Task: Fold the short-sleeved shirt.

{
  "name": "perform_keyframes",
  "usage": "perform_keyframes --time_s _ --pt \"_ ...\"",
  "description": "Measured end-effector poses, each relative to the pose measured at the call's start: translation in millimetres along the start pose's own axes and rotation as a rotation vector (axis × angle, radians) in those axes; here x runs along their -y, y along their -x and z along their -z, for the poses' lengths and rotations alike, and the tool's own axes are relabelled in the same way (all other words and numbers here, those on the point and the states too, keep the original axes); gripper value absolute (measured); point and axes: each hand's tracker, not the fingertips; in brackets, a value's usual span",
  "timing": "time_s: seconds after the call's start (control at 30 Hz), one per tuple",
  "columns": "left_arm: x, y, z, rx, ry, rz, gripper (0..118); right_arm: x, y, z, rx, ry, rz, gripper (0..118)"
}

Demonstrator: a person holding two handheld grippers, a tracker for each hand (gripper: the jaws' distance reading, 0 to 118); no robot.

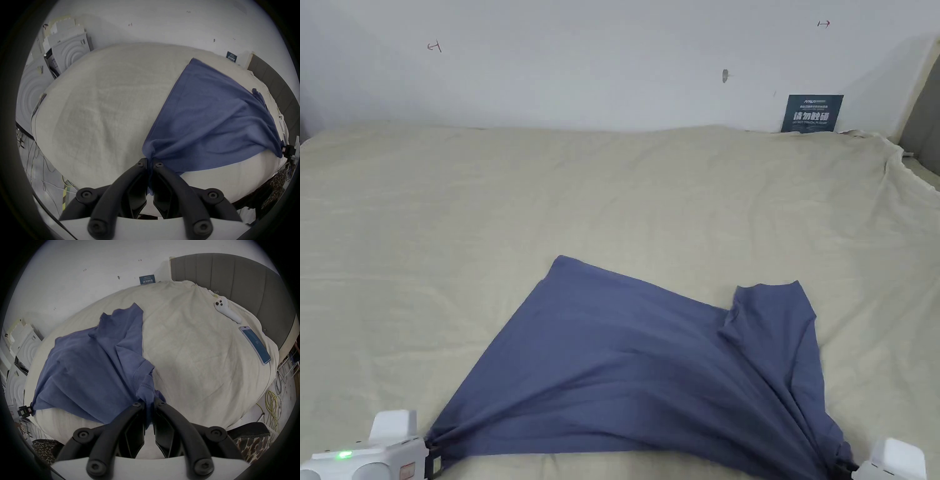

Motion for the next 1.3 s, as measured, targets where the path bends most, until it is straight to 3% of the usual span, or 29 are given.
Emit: perform_keyframes --time_s 0.07,0.13,0.17,0.2,0.27,0.3,0.57,0.73,0.8,0.87,0.9,0.97,1.0,1.3 --pt "1 1 2 -0.005 -0.005 -0.024 6 -2 2 -1 0.011 0.006 -0.005 7" --pt "-3 -1 -2 -0.006 0.001 -0.042 24 -6 8 -10 0.014 0.013 -0.010 10" --pt "-5 -2 -6 -0.011 0.003 -0.044 40 -8 9 -14 0.012 0.011 -0.008 16" --pt "-8 -3 -11 -0.008 0.011 -0.046 68 -12 12 -21 0.010 0.007 -0.008 37" --pt "-16 -6 -24 0.007 0.002 -0.075 99 -24 14 -35 0.012 -0.023 -0.019 78" --pt "-20 -9 -36 0.026 -0.035 -0.094 104 -30 16 -45 0.004 -0.065 -0.030 92" --pt "-82 -47 -121 0.123 -0.331 -0.097 104 -93 42 -128 -0.059 -0.409 -0.134 93" --pt "-104 -79 -159 0.152 -0.516 -0.065 101 -107 55 -160 -0.064 -0.562 -0.174 91" --pt "-106 -91 -168 0.172 -0.585 -0.038 82 -110 53 -163 -0.061 -0.607 -0.182 84" --pt "-109 -94 -165 0.204 -0.626 -0.019 57 -109 55 -167 -0.051 -0.648 -0.191 66" --pt "-109 -98 -167 0.224 -0.644 -0.009 37 -108 57 -168 -0.041 -0.662 -0.201 47" --pt "-110 -104 -163 0.242 -0.666 0.003 8 -107 59 -168 -0.030 -0.682 -0.226 6" --pt "-111 -108 -161 0.252 -0.670 0.014 0 -107 59 -168 -0.027 -0.693 -0.229 0" --pt "-153 -134 -126 0.319 -0.584 0.079 0 -120 60 -148 -0.049 -0.674 -0.228 0"
